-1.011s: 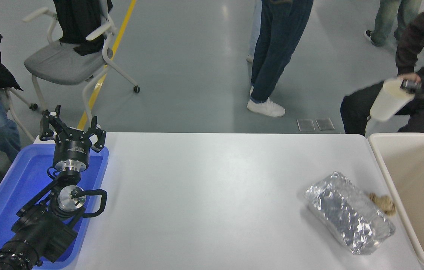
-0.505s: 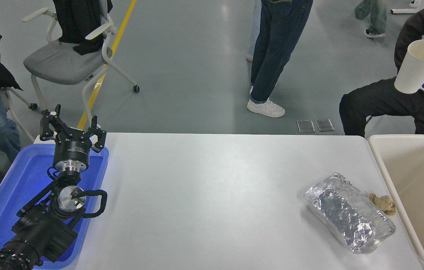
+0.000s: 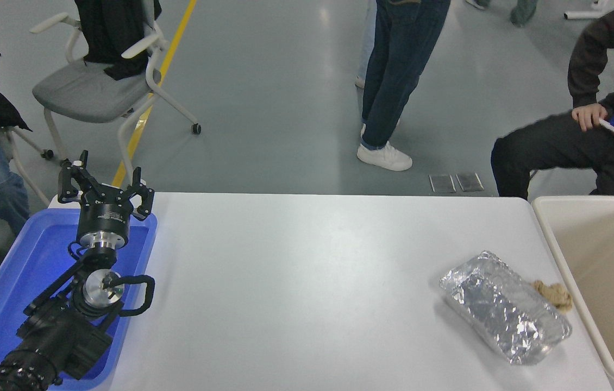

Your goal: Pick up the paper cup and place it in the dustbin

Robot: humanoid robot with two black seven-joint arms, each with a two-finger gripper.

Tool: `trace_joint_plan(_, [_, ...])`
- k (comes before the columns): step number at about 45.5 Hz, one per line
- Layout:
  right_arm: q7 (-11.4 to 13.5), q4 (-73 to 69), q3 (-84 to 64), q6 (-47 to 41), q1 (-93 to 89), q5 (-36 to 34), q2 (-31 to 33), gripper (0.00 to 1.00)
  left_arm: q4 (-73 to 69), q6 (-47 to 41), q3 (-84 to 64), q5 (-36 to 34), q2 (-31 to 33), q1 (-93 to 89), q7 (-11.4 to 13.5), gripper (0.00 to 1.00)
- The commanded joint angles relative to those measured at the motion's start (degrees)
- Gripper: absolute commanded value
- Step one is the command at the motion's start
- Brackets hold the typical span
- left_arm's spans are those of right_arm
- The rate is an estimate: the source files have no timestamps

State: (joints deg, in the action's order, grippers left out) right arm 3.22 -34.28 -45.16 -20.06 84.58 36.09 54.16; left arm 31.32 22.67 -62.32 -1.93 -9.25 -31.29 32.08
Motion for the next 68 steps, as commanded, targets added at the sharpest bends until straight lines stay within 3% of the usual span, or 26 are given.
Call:
trace_joint_plan(1, [-1.8, 11.1, 16.1, 8.6, -25.4, -2.3, -3.3, 0.00, 0.1, 0.0, 0.0, 0.0, 0.0, 0.0, 0.0, 0.99])
trace_joint_plan(13, [-1.7, 22.1, 25.6, 15.2, -41.5, -8.4, -17.3, 0.00, 0.0, 0.0, 0.0, 0.1, 0.0, 0.0, 0.0, 0.99])
trace_joint_plan(31, [-1.6, 22.2, 25.7, 20.5, -46.5, -16.5, -25.3, 0.01, 0.0, 0.0, 0.0, 0.1, -0.1, 0.0, 0.1, 0.99])
trace_joint_plan(33, [-1.6, 22.2, 25.8, 20.5, -46.4, -16.6, -25.4, 0.24, 0.0, 0.0, 0.0, 0.1, 0.0, 0.0, 0.1, 0.99])
trace_joint_plan(35, [-1.6, 22.2, 25.9, 20.6, -46.4, -16.6, -25.5, 0.59, 0.0, 0.0, 0.0, 0.1, 0.0, 0.0, 0.1, 0.99])
trace_joint_plan(38, [-1.7, 22.2, 26.4, 20.4, -46.4, -16.9, -25.4, 0.80, 0.0, 0.0, 0.0, 0.1, 0.0, 0.0, 0.1, 0.99])
trace_joint_plan(39, [-1.7, 22.2, 26.7, 20.4, -46.4, -16.9, -25.4, 0.97, 0.0, 0.0, 0.0, 0.1, 0.0, 0.0, 0.1, 0.99])
trace_joint_plan(40, [-1.7, 22.2, 26.7, 20.2, -46.3, -16.9, -25.3, 1.00, 0.0, 0.0, 0.0, 0.1, 0.0, 0.0, 0.1, 0.99])
trace_joint_plan(53, [-1.9, 20.1, 26.6, 19.4, -43.1, -16.6, -24.5, 1.00, 0.0, 0.0, 0.0, 0.1, 0.0, 0.0, 0.1, 0.99])
trace_joint_plan(59, [-1.8, 11.1, 25.9, 18.8, -37.0, -14.5, -18.0, 1.00, 0.0, 0.0, 0.0, 0.1, 0.0, 0.0, 0.0, 0.99])
trace_joint_plan(68, [-1.0, -7.1, 25.1, 15.8, -26.8, -0.6, -7.8, 1.00, 0.0, 0.0, 0.0, 0.0, 0.0, -0.1, 0.0, 0.99])
